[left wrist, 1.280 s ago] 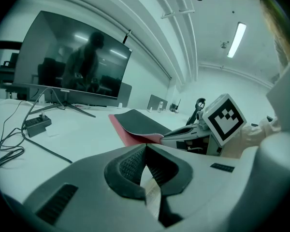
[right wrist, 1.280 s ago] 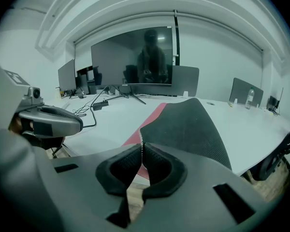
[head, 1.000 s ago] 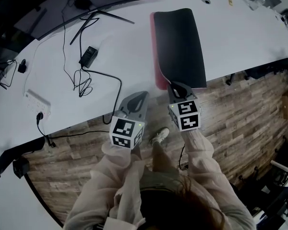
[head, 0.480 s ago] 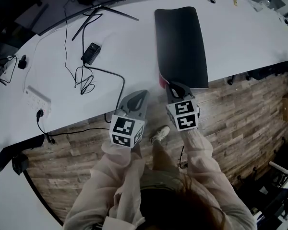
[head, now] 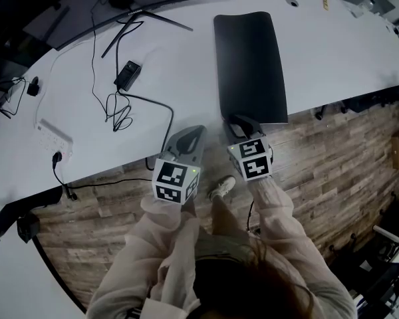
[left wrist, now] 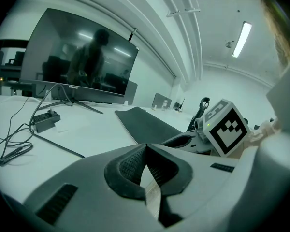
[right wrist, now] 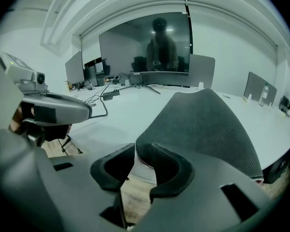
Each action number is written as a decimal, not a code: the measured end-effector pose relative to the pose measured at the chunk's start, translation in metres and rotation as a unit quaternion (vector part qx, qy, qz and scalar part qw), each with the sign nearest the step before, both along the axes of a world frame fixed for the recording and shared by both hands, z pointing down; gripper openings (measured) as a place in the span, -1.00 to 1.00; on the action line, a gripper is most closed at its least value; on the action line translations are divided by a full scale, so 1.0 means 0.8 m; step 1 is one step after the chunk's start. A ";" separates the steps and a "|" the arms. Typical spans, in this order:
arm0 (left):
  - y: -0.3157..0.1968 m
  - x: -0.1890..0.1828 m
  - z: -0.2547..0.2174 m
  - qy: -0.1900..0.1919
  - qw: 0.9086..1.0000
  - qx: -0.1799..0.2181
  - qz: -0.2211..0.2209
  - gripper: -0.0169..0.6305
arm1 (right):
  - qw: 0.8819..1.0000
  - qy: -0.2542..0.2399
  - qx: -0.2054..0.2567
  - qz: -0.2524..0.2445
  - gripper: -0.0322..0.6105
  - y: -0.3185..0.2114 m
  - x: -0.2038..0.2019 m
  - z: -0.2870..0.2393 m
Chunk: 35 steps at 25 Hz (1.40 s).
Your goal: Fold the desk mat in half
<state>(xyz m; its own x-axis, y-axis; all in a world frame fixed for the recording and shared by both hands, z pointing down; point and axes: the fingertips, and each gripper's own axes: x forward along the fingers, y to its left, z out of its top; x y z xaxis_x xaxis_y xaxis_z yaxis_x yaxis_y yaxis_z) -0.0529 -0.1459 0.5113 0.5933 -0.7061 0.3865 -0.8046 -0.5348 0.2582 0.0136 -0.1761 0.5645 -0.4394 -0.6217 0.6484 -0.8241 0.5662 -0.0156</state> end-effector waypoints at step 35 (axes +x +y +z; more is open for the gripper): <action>0.019 0.065 -0.126 0.041 0.996 0.057 0.053 -0.87 | 0.974 -0.123 0.132 0.133 -0.86 0.060 0.146 -0.208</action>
